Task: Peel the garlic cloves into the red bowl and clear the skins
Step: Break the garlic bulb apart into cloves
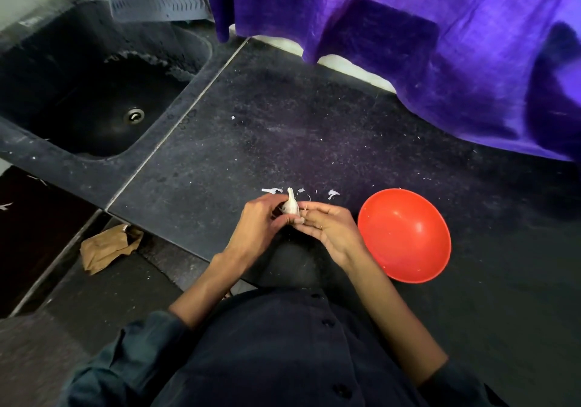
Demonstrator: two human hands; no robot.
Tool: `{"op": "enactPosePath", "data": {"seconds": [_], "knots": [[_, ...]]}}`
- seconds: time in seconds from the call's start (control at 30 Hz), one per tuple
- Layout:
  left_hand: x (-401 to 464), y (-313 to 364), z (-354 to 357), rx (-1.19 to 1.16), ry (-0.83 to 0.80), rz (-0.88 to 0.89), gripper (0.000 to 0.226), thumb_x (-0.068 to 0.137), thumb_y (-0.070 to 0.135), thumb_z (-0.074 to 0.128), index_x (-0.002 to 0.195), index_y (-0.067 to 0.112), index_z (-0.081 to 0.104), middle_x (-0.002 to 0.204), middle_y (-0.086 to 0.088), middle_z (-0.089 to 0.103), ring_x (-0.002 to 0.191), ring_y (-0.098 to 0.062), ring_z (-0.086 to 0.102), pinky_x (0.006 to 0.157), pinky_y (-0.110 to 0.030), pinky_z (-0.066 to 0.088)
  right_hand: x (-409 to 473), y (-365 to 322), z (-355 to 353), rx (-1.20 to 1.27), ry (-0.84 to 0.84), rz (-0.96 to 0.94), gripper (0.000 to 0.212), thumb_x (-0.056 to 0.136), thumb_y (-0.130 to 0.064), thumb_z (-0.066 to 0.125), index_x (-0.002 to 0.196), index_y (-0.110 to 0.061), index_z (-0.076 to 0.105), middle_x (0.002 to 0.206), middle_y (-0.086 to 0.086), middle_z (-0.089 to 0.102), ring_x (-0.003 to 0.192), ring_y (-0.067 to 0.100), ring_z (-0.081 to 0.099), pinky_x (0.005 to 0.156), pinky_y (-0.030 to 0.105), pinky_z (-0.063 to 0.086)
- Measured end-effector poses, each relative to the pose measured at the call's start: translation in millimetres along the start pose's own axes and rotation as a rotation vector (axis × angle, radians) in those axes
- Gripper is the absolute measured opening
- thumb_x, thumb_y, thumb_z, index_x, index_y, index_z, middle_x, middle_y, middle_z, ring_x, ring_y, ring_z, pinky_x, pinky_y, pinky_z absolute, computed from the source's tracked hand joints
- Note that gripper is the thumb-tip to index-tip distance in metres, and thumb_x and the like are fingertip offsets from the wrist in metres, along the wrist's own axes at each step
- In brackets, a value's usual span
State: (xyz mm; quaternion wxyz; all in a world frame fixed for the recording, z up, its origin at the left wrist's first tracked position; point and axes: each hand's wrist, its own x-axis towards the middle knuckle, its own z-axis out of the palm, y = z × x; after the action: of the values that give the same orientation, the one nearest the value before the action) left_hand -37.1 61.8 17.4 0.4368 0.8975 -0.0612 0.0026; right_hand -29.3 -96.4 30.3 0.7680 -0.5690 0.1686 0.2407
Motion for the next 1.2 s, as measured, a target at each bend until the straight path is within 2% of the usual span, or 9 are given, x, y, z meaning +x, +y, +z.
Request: {"op": "enactPosePath", "data": {"seconds": [0.07,0.2,0.33,0.47,0.63,0.8,0.97,1.1,1.2], "knots": [[-1.2,-0.8,0.4,-0.042,0.009,-0.028,0.023,0.079,0.022,0.078,0.095,0.008,0.067,0.086,-0.003,0.068,0.076,-0.019,0.064,0.071,-0.031,0.050,2.5,0.5,-2.2,0.053,0.024,0.038,0.017,0.091,0.008,0.053,0.104,0.008,0.065,0.089,0.017,0.070,0.076,0.019,0.071,0.072,0.028,0.059],[-3.6,-1.2,1.7,-0.068,-0.012,-0.047,0.023,0.082,0.020,0.077,0.099,0.013,0.063,0.084,0.001,0.071,0.073,-0.013,0.066,0.070,-0.026,0.052,3.8,0.4,-2.3,0.105,-0.008,0.078,0.014,0.093,-0.004,0.057,0.099,0.004,0.067,0.089,0.017,0.068,0.078,0.022,0.069,0.072,0.032,0.059],[-2.6,-3.3,0.4,0.004,-0.043,0.028,0.016,0.082,0.026,0.075,0.084,0.018,0.061,0.075,0.003,0.062,0.067,-0.015,0.058,0.062,-0.016,0.042,2.9,2.8,-1.8,0.081,-0.085,0.087,0.013,0.091,0.000,0.058,0.099,0.000,0.068,0.084,0.011,0.072,0.078,0.017,0.068,0.076,0.031,0.059],[-2.3,-3.1,-2.5,0.028,-0.083,0.061,0.021,0.082,0.030,0.074,0.093,0.014,0.065,0.075,0.010,0.053,0.067,-0.003,0.051,0.062,-0.011,0.036,3.4,1.8,-4.2,0.062,-0.062,0.082,0.013,0.090,0.001,0.060,0.099,-0.001,0.069,0.089,0.014,0.072,0.074,0.016,0.067,0.076,0.031,0.059],[-3.5,-4.2,-1.7,0.047,-0.110,0.075,0.018,0.084,0.012,0.074,0.100,0.015,0.066,0.078,0.021,0.048,0.077,0.013,0.052,0.067,-0.003,0.033,2.3,1.7,-5.9,0.048,-0.095,0.078,0.017,0.091,0.004,0.057,0.104,0.002,0.067,0.093,0.016,0.073,0.082,0.022,0.070,0.077,0.032,0.059],[-2.9,-7.6,-0.3,0.081,-0.131,0.049,0.023,0.083,0.007,0.071,0.102,0.019,0.068,0.082,0.013,0.051,0.073,0.004,0.051,0.066,-0.009,0.034,1.3,2.2,-3.9,-0.070,-0.104,0.024,0.019,0.090,0.007,0.055,0.099,-0.002,0.070,0.095,0.018,0.071,0.081,0.022,0.067,0.081,0.033,0.059],[-2.8,-6.2,1.7,0.099,-0.125,0.020,0.017,0.083,0.008,0.070,0.097,0.017,0.067,0.080,0.009,0.051,0.069,-0.002,0.049,0.064,-0.008,0.033,-0.3,3.3,6.3,-0.120,-0.049,-0.037,0.023,0.089,0.008,0.054,0.089,-0.005,0.072,0.086,0.016,0.068,0.073,0.018,0.062,0.075,0.028,0.059],[-1.5,-3.3,0.0,0.079,-0.062,0.018,0.009,0.084,0.008,0.070,0.088,0.014,0.065,0.076,0.010,0.049,0.066,-0.002,0.049,0.061,-0.011,0.034,2.1,2.5,1.7,0.064,-0.035,0.043,0.019,0.090,0.011,0.051,0.095,0.005,0.068,0.089,0.017,0.071,0.078,0.021,0.069,0.075,0.031,0.060],[-1.6,-2.7,0.3,0.072,-0.030,0.024,0.007,0.085,0.011,0.070,0.092,0.009,0.066,0.080,0.001,0.056,0.068,-0.010,0.053,0.063,-0.022,0.041,1.8,3.6,0.7,0.212,-0.036,0.098,0.019,0.090,0.012,0.048,0.097,0.007,0.065,0.086,0.017,0.072,0.079,0.022,0.070,0.077,0.033,0.060]]}}
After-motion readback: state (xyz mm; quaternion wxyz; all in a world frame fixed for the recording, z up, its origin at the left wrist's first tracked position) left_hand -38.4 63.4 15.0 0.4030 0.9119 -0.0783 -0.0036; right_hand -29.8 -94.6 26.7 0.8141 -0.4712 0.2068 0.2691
